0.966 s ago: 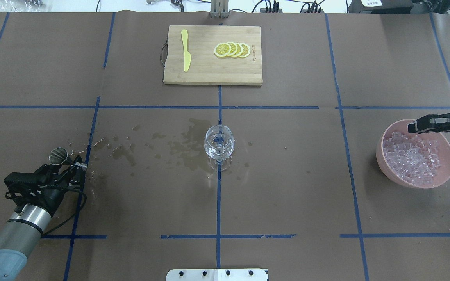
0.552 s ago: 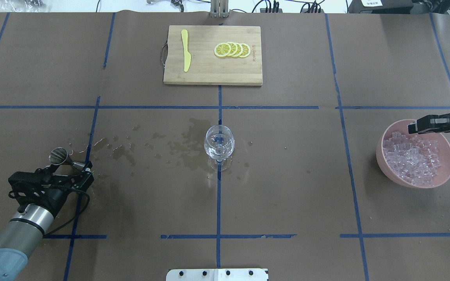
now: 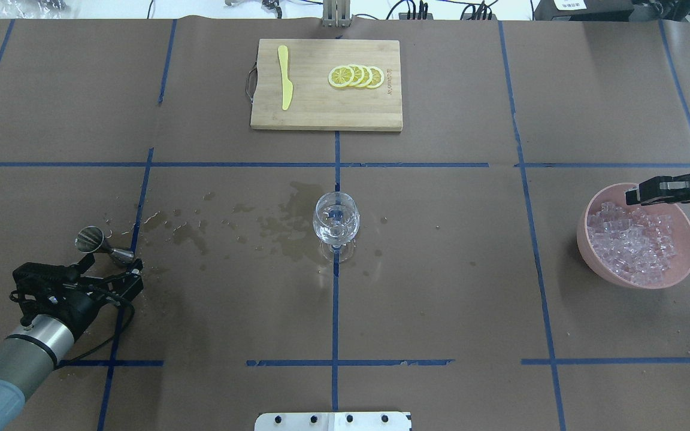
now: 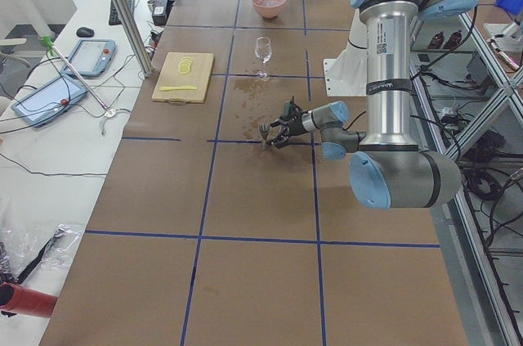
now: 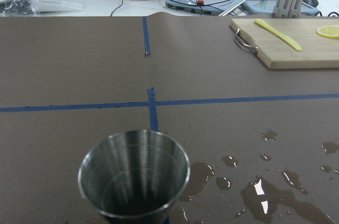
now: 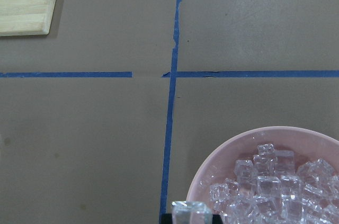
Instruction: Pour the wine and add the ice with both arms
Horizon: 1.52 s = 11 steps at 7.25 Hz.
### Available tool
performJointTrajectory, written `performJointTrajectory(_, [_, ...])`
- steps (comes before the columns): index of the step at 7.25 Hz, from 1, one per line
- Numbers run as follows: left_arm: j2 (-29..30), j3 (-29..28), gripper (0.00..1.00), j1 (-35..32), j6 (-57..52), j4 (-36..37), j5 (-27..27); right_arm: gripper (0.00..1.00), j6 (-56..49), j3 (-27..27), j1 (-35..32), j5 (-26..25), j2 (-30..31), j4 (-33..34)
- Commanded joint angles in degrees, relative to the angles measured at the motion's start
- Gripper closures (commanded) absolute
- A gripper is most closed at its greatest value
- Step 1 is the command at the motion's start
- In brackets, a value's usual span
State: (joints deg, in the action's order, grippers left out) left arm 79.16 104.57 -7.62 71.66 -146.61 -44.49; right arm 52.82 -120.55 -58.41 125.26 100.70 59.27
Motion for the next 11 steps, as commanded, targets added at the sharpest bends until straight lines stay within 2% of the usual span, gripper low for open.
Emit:
performJointTrajectory(1, [-5.0,5.9,0.0,0.1,0.1,2.0,-5.1,1.0,0.0,0.0,0.1,0.1,-0.1,0.0])
performJointTrajectory(3, [-5.9,7.8,0.0,0.4,0.1,3.8,-11.1,1.0,0.0,-0.5,0.1,0.2,-0.1,-0.1])
performJointTrajectory(4, [-7.3,13.3,0.0,0.5,0.2,10.4,-15.1,1.0,0.0,-1.1,0.5,0.2,-0.1,-0.2])
performJointTrajectory(5, [-7.4,15.2,0.0,0.5,0.3,14.2,-17.2,1.0,1.6,-1.6,1.3,0.2,-0.2,-0.2])
performJointTrajectory(8, [-9.9,16.7,0.0,0.5,0.5,14.7,-23.7,1.0,10.2,-2.1,1.7,5.0,-7.3,-0.1])
performJointTrajectory(10, [-13.2,20.7,0.0,0.4,0.4,15.4,-28.7,1.0,15.0,-2.1,2.2,7.1,-12.7,0.3])
performJointTrajectory(11, [-13.9,23.3,0.0,0.3,0.4,19.4,-31.2,1.0,18.0,-2.1,3.5,7.0,-14.9,0.3])
